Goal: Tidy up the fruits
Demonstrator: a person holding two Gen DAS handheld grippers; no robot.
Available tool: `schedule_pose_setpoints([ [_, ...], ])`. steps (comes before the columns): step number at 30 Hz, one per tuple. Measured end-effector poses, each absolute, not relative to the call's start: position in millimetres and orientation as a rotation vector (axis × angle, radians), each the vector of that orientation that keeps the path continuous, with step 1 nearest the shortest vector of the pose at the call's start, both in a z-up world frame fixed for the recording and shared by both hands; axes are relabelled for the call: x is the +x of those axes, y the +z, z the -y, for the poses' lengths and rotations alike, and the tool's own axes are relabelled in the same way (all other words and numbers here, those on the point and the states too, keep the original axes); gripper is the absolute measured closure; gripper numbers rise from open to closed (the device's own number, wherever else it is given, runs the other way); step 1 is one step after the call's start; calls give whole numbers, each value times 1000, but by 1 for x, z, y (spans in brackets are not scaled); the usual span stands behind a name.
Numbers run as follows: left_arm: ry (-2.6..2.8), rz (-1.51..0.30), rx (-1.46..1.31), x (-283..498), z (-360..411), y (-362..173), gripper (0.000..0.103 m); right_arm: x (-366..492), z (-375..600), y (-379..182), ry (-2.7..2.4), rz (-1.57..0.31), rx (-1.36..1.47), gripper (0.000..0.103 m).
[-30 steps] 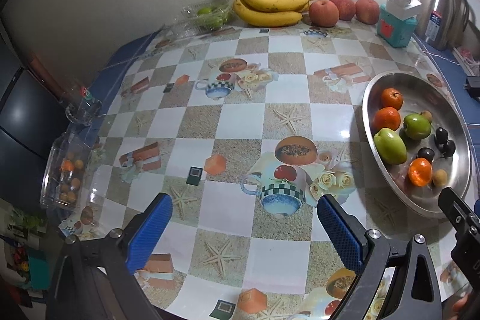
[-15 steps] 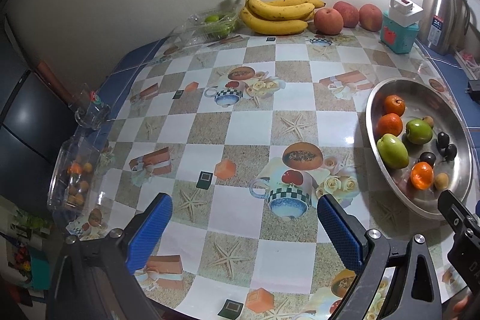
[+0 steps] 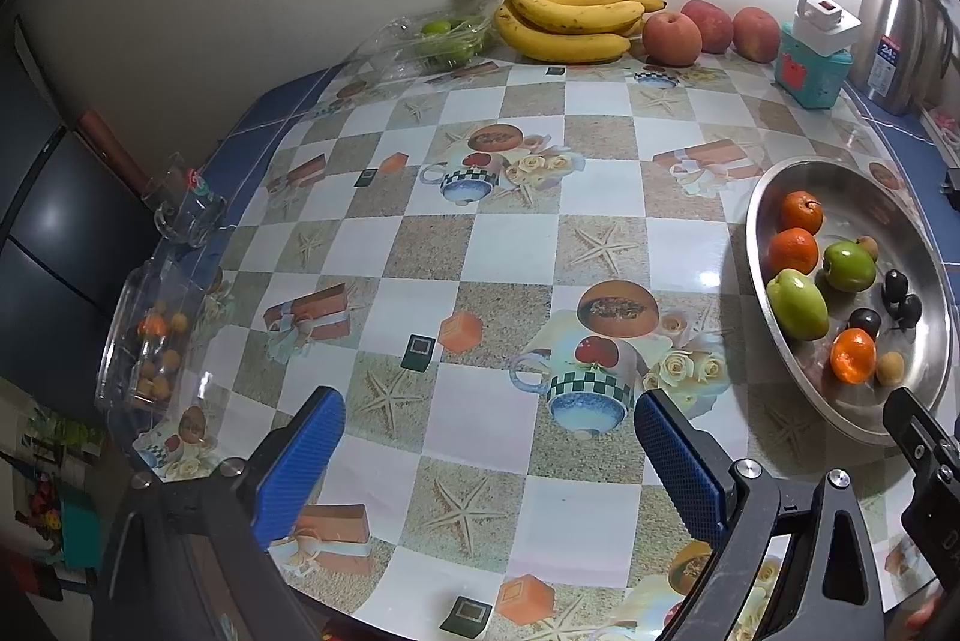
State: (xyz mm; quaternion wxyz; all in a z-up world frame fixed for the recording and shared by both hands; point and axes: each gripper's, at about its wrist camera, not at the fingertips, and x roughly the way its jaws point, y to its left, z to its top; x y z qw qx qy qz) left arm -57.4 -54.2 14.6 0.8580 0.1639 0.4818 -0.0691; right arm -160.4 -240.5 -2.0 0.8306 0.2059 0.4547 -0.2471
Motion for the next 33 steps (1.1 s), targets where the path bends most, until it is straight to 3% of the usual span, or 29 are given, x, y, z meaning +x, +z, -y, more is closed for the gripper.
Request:
schedule_pose_setpoints([
  [33,-145,-1017,348,-57,52,12,4,-159,239,-3,-526,-966,436,5],
])
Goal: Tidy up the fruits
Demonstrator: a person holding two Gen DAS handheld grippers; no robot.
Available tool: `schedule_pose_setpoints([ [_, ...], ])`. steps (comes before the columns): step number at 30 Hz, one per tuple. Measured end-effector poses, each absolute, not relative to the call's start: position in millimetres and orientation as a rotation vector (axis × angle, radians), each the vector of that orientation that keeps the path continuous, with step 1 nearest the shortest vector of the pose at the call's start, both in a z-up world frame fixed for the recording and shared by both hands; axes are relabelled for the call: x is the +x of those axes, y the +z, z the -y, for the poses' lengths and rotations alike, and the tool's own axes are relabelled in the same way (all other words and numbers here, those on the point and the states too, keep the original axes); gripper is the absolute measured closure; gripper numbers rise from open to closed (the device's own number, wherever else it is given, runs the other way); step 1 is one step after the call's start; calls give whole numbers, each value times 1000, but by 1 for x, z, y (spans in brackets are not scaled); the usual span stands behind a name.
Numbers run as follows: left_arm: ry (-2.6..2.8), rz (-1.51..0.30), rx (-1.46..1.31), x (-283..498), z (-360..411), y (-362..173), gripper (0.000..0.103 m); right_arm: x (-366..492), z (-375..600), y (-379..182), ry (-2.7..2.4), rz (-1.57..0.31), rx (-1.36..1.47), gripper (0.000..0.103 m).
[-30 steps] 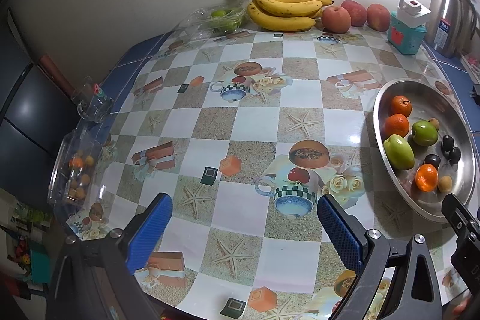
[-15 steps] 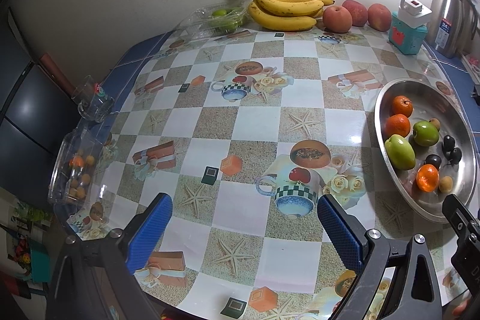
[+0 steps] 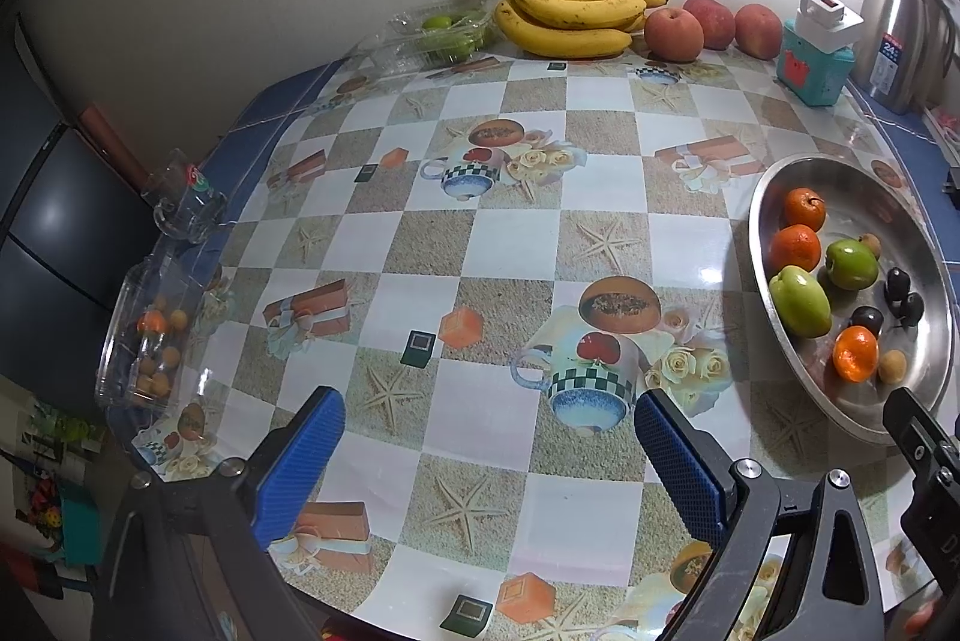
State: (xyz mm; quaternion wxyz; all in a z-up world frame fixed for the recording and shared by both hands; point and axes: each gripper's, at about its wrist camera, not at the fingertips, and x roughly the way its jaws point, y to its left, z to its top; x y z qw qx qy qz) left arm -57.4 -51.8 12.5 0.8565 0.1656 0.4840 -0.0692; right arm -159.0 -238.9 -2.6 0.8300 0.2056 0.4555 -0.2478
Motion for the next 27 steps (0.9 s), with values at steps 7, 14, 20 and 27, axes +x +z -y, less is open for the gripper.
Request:
schedule_pose_setpoints([
  [7,-141,-1020,347,-57,52,12,4,-159,239,-3,-525,-967,436,5],
  [14,-139,-1022,346,-56,52,12,4,-159,239,-3,-525,-967,436,5],
  [20,-136,-1023,344,-56,52,12,4,-159,239,-3,-524,-967,436,5],
  [27,-138,-1024,344,-56,51,12,4,-158,239,-3,-525,-967,436,5],
])
